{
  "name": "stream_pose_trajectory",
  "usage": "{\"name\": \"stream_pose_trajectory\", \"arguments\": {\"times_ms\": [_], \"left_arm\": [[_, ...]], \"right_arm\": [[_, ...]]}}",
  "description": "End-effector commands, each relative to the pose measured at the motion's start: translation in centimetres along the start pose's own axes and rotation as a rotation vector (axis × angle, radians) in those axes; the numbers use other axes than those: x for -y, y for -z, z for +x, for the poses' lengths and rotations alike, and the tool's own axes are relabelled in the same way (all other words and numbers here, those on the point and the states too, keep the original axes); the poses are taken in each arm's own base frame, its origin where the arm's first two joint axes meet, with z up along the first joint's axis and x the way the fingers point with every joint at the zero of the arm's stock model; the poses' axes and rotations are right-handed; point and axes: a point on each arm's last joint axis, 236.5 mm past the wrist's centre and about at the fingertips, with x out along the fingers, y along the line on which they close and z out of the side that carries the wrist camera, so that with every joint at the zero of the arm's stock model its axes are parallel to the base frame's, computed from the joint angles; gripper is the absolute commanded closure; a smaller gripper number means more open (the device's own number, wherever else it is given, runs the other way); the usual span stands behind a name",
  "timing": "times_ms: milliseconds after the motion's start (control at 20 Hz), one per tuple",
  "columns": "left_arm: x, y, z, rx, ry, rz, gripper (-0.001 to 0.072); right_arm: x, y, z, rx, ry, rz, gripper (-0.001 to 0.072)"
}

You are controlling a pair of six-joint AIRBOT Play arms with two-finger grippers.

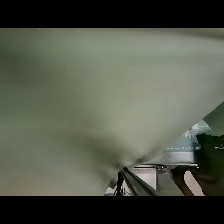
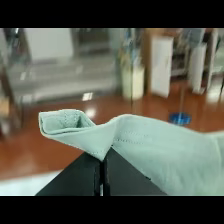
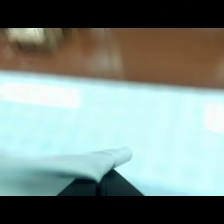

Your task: Fold the shirts.

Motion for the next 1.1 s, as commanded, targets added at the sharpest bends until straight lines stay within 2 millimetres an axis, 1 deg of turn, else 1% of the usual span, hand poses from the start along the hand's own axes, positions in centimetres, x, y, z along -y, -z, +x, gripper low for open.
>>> {"name": "stream_pose_trajectory", "arguments": {"times_ms": [0, 100, 200, 250, 300, 350, 400, 500, 600, 700, 750, 850, 900, 950, 1050], "left_arm": [[-3.9, 8.4, 3.6, -0.301, -0.1, -0.042, 0.0686], [-5.3, 13.2, 8.0, -0.424, -0.09, -0.079, 0.0686], [-6.8, 18.2, 12.7, -0.516, -0.083, -0.104, 0.0686], [-7.2, 20.6, 15.2, -0.548, -0.064, -0.122, 0.0686], [-7.3, 22.5, 17.4, -0.567, -0.037, -0.148, 0.0686], [-7.2, 24.1, 20.0, -0.571, -0.001, -0.175, 0.0686], [-7.2, 25.2, 22.6, -0.56, 0.026, -0.221, 0.0685], [-7.6, 26.9, 27.4, -0.531, 0.052, -0.315, 0.0685], [-8.8, 29.3, 31.2, -0.523, 0.036, -0.393, 0.0685], [-9.3, 33.0, 34.1, -0.562, 0.024, -0.446, 0.0685], [-8.8, 35.1, 35.3, -0.595, 0.031, -0.469, 0.0685], [-7.1, 39.3, 37.1, -0.671, 0.056, -0.487, 0.0685], [-6.0, 41.4, 37.9, -0.71, 0.068, -0.49, 0.0685], [-5.1, 43.3, 38.5, -0.743, 0.079, -0.492, 0.0685], [-3.0, 47.3, 39.0, -0.825, 0.104, -0.497, 0.0684]], "right_arm": [[2.2, 4.4, 3.4, -0.254, 0.003, 0.069, 0.0683], [3.4, 6.9, 7.7, -0.409, -0.059, 0.138, 0.0683], [5.4, 10.0, 12.1, -0.572, -0.092, 0.193, 0.0683], [6.5, 11.4, 14.6, -0.639, -0.105, 0.234, 0.0683], [7.6, 12.3, 17.1, -0.687, -0.122, 0.266, 0.0683], [8.5, 12.8, 19.4, -0.714, -0.134, 0.285, 0.0683], [9.6, 13.1, 22.1, -0.72, -0.147, 0.309, 0.0683], [11.8, 13.4, 27.2, -0.693, -0.142, 0.357, 0.0683], [14.6, 13.1, 32.2, -0.605, -0.1, 0.382, 0.0683], [17.4, 12.0, 36.0, -0.487, -0.049, 0.365, 0.0683], [18.7, 11.3, 37.4, -0.427, -0.021, 0.356, 0.0683], [21.1, 10.0, 39.9, -0.32, 0.036, 0.352, 0.0683], [22.1, 9.9, 40.9, -0.291, 0.057, 0.358, 0.0683], [22.8, 10.3, 41.7, -0.286, 0.069, 0.367, 0.0683], [23.5, 12.6, 43.3, -0.333, 0.073, 0.388, 0.0682]]}}
